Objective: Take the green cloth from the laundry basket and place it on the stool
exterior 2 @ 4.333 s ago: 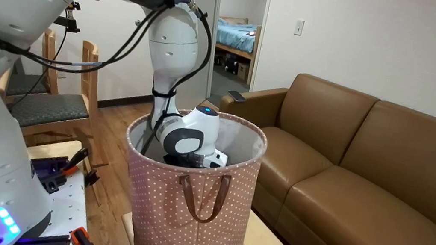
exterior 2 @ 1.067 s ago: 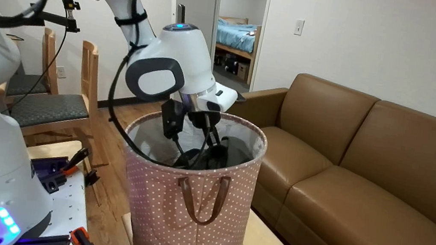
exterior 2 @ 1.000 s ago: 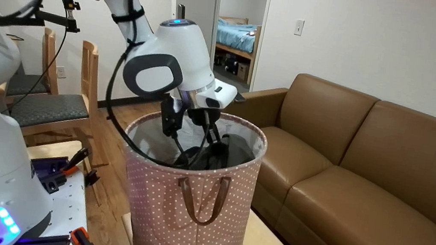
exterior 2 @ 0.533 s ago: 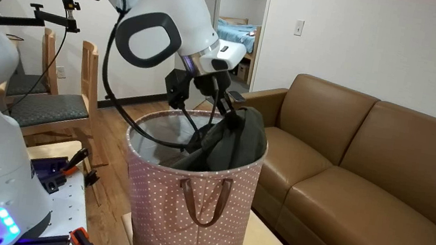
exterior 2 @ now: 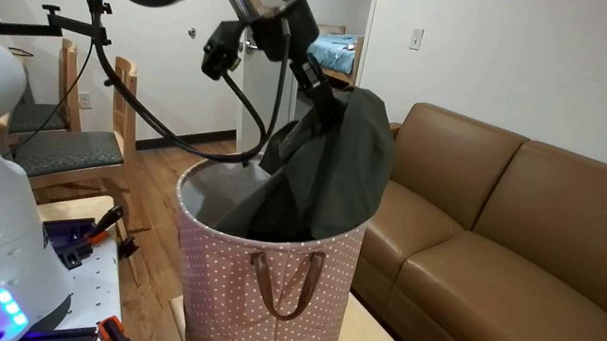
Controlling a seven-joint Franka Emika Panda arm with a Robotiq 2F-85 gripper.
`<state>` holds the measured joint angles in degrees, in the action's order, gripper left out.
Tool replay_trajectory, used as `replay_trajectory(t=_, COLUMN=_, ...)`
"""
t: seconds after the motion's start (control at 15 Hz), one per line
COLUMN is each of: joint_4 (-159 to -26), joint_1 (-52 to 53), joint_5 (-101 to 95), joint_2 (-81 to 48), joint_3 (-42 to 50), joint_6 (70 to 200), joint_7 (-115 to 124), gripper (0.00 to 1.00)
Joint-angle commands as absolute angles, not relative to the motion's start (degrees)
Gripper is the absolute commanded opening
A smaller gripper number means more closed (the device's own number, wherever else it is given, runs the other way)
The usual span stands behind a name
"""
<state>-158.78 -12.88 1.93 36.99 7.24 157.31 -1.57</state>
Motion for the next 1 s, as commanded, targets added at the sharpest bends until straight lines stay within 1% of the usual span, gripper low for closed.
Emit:
replay_trajectory(t=0.0, joint_4=-156.86, joint_1=-16.32, joint_5=-0.89, joint_2=46.39, joint_3=9.06, joint_6=150.11, joint_7=-2.11, gripper=0.03)
replay_trajectory(t=0.2, joint_4=-153.27, joint_1=-18.38, joint_5=-2.11, joint_2=48.59, joint_3=11.26, joint_6=146.32, joint_7=-2.46, gripper=0.03)
replay_trajectory(t=0.33, joint_4=-148.95, joint_1=-18.94, joint_5=-2.08, joint_2=45.96, joint_3=13.75, joint_6=143.44, joint_7=-2.88, gripper=0.03)
replay_trajectory(t=0.6, joint_4=-139.33, joint_1=-16.93, joint_5=0.28, joint_2=35.25, joint_3=22.29, joint_6=141.41, joint_7=-5.21, gripper=0.03)
replay_trajectory(t=0.93, joint_4=-129.78, joint_1=-17.99, joint_5=2.69, joint_2=20.80, joint_3=27.96, joint_6=143.59, joint_7=-3.55, gripper=0.03)
